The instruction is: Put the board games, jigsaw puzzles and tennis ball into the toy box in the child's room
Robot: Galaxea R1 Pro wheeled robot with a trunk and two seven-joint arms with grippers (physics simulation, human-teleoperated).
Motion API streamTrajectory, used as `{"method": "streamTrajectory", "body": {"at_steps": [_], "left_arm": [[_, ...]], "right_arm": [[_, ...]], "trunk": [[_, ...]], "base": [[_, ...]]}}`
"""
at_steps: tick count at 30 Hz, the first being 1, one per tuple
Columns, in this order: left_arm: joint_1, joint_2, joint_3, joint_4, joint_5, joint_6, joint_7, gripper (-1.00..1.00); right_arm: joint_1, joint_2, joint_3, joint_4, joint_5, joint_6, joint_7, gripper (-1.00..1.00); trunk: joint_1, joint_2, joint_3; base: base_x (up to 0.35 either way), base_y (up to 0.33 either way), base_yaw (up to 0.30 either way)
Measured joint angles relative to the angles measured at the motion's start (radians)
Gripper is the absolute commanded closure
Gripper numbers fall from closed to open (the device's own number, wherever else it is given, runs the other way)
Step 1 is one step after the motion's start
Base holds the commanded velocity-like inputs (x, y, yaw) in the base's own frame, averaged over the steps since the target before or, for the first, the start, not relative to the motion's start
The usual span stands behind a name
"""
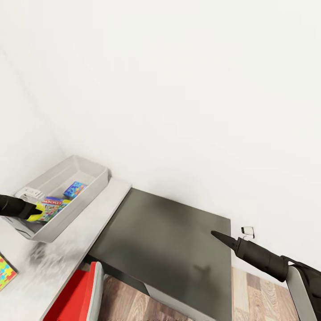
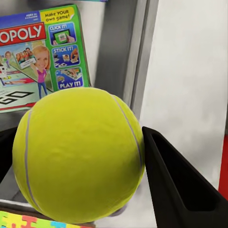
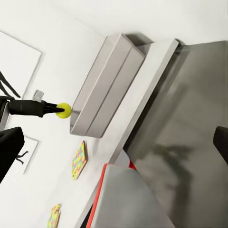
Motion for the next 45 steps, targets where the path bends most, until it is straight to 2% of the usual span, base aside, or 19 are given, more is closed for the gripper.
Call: {"method": "streamTrajectory", "body": {"at_steps": [10, 31, 32, 45], "left_arm": [[0.0, -0.001, 0.0, 0.0, -0.001, 0.0, 0.0, 1.0], [0.0, -0.001, 0.0, 0.0, -0.001, 0.001, -0.001, 1.0], [0.0, -0.001, 0.0, 0.0, -0.001, 0.001, -0.001, -1.0], [0.0, -0.001, 0.0, 0.0, -0.002, -0.004, -0.002, -1.0]], "right_arm": [[0.0, -0.001, -0.006, 0.0, 0.0, 0.0, 0.001, -1.0], [0.0, 0.001, -0.02, 0.001, 0.006, -0.003, 0.002, -1.0], [0.0, 0.001, -0.02, 0.001, 0.006, -0.003, 0.002, -1.0], [0.0, 0.002, -0.02, 0.001, 0.007, -0.003, 0.002, -1.0]], "trunk": [[0.0, 0.0, -0.012], [0.0, 0.0, -0.013], [0.0, 0.0, -0.013], [0.0, 0.0, -0.013]], "base": [[0.0, 0.0, 0.0], [0.0, 0.0, 0.0], [0.0, 0.0, 0.0], [0.0, 0.0, 0.0]]}}
